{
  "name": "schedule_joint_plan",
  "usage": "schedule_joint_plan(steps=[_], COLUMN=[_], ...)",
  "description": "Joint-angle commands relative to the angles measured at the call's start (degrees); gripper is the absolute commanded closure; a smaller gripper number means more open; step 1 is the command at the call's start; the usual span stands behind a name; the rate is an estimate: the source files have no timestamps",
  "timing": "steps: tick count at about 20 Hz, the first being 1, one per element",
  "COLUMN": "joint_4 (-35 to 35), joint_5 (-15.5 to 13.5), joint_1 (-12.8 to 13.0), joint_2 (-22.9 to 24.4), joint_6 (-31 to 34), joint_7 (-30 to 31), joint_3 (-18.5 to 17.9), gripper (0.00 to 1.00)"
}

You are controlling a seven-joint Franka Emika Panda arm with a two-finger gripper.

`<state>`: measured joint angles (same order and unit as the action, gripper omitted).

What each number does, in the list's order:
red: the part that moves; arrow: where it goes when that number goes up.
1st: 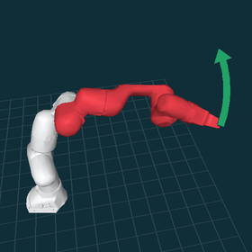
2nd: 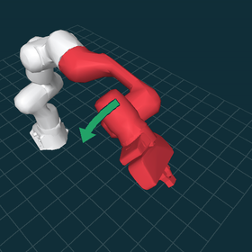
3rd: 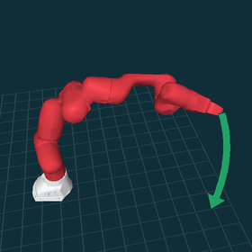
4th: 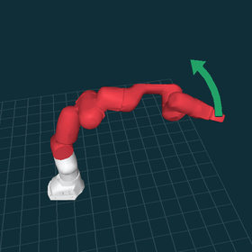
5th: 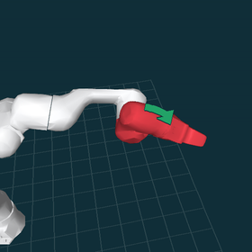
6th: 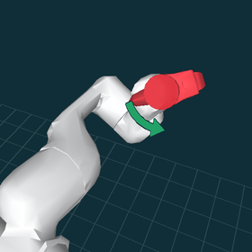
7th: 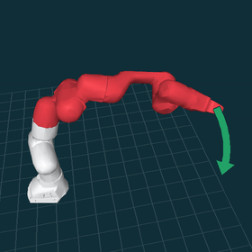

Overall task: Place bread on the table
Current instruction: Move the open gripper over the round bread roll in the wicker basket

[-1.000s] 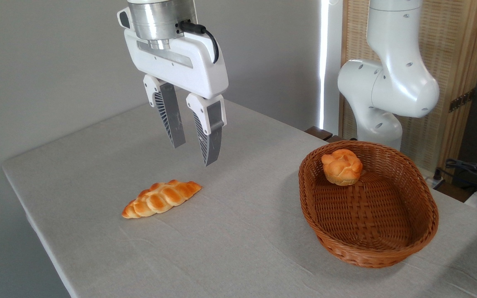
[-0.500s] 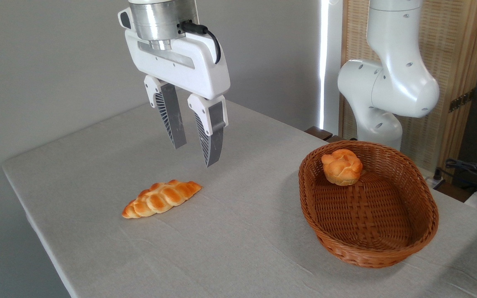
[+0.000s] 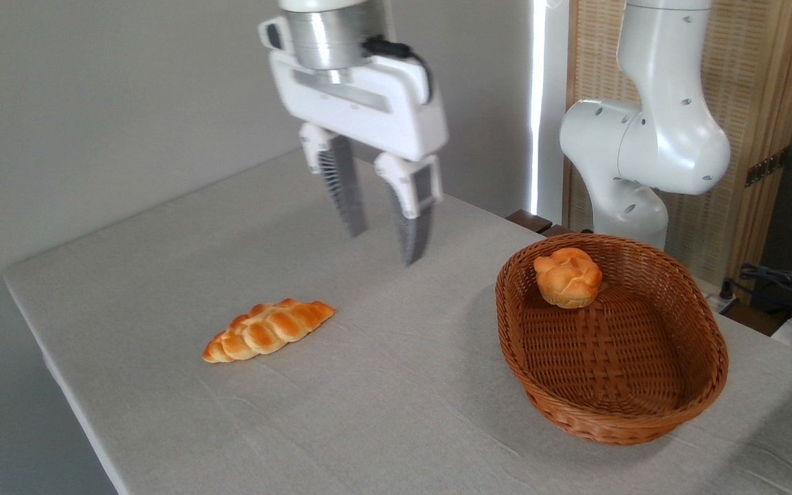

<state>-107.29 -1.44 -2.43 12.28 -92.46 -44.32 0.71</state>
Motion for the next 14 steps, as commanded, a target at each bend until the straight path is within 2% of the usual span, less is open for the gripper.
schedule_joint_plan(steps=[1,2,3,4,7,11,14], joint_4=[-15.0,-19.6,-22.1,-24.4,-30.8,-41.8,-43.5], joint_5=[-0.3,-2.0,-2.8,-2.8,-2.8,-2.9,-2.8], joint_1=[-3.1,-9.1,-12.4,-13.8,-14.2,-14.0,-12.0], joint_2=[12.6,16.3,18.2,20.1,24.8,35.0,35.6], joint_6=[-1.5,-1.5,-1.5,-1.5,-2.3,-5.2,-5.0], joint_7=[-3.9,-6.7,-7.5,-7.6,-7.6,-9.2,-10.0], joint_3=[0.5,3.7,6.4,8.0,10.7,11.0,9.3], gripper=[0.0,0.0,0.0,0.0,0.0,0.0,0.0])
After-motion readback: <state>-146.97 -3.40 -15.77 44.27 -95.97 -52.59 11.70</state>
